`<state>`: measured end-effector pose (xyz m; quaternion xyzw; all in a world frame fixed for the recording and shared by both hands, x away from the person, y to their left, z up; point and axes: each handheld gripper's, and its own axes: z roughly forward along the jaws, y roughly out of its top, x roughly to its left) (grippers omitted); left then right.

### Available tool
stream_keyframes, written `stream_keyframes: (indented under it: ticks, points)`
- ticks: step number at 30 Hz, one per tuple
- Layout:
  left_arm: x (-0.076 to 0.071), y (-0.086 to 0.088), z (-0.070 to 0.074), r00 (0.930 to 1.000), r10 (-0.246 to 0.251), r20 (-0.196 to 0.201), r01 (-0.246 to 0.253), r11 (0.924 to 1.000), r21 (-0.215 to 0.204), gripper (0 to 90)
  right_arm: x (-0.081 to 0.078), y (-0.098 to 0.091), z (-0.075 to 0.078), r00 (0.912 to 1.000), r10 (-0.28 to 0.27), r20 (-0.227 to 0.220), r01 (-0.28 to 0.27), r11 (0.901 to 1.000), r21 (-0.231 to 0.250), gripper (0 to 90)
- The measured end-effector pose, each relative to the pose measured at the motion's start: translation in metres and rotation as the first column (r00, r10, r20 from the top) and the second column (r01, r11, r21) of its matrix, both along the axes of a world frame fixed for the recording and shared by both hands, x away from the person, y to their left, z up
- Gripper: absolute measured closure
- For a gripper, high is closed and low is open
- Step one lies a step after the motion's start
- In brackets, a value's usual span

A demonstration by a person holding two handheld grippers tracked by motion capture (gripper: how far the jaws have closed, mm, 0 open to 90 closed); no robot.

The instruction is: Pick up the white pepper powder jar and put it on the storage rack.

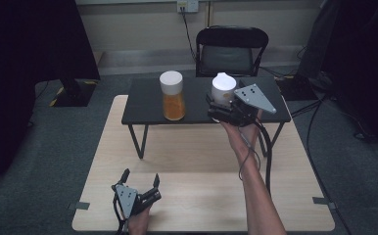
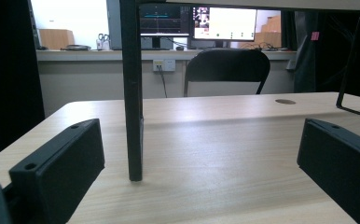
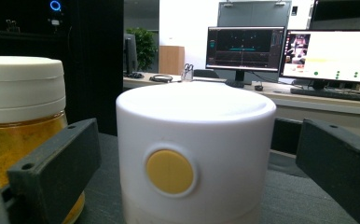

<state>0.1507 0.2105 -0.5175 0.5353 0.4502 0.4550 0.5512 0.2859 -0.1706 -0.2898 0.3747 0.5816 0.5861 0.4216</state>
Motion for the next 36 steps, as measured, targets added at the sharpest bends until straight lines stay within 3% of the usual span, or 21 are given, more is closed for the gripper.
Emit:
stream_keyframes:
  ticks: [28,36]
  points:
    - [0.000,0.000,0.000,1.0000,0.000,0.000,0.000,1.0000,0.000,0.0,-0.027,-0.009,-0.010,0.9990,0.024,0.039,-0.026,0.9991,0.033,0.0]
    - [0.000,0.000,0.000,1.0000,0.000,0.000,0.000,1.0000,0.001,0.0,-0.033,-0.010,-0.014,0.9992,0.024,0.031,-0.025,0.9991,0.036,0.0]
